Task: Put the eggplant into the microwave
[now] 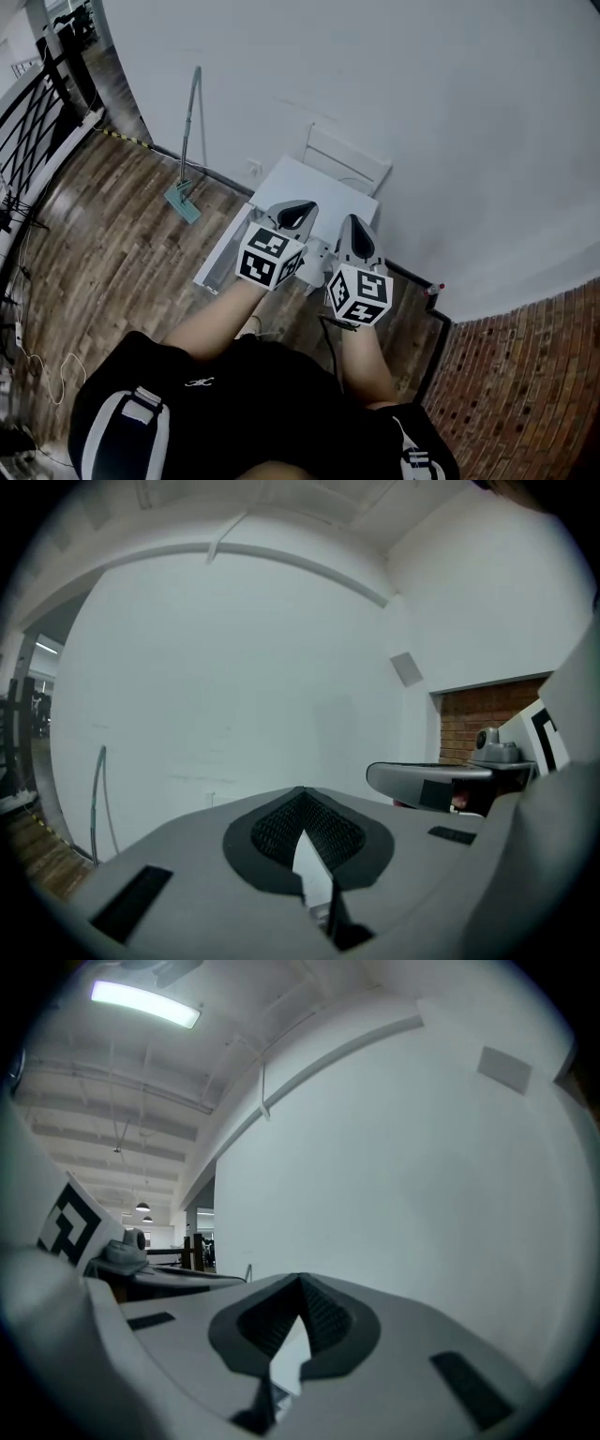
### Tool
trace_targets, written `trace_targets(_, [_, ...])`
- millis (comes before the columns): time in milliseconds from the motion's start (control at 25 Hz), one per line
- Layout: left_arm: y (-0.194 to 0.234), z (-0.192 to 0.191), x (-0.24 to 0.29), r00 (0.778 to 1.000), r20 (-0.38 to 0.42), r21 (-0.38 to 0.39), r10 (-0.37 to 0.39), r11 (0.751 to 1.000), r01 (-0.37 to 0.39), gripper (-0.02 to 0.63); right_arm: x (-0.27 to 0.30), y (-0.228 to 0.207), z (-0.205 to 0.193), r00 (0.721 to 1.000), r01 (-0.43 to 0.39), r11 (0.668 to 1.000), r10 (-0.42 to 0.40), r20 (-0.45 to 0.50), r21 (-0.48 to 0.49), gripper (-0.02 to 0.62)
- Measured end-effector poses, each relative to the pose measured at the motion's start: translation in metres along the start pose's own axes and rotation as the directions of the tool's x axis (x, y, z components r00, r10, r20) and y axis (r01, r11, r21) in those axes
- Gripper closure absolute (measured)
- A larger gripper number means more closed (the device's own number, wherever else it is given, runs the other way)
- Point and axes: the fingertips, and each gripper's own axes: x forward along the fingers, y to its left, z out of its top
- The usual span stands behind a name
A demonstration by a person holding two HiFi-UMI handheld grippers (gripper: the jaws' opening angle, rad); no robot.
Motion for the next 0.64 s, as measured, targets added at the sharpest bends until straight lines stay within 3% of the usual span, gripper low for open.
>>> trace_targets(320, [0.005, 0.029, -0.02, 0.999, 0.033, 0.004, -0.001, 1.0, 0.0, 0.607, -0.008, 0.011, 0.026, 0.999, 0.028, 1.0, -0.028, 0.024, -0.003, 0.583])
trace_targets(640, [0.023, 0.01, 0.004, 0.999, 0.03, -0.028, -0.02, 0.999, 0.021, 0.607, 0.018, 0.0, 0.008, 0.999, 0.021, 0.999, -0.022, 0.024, 0.024, 0.583])
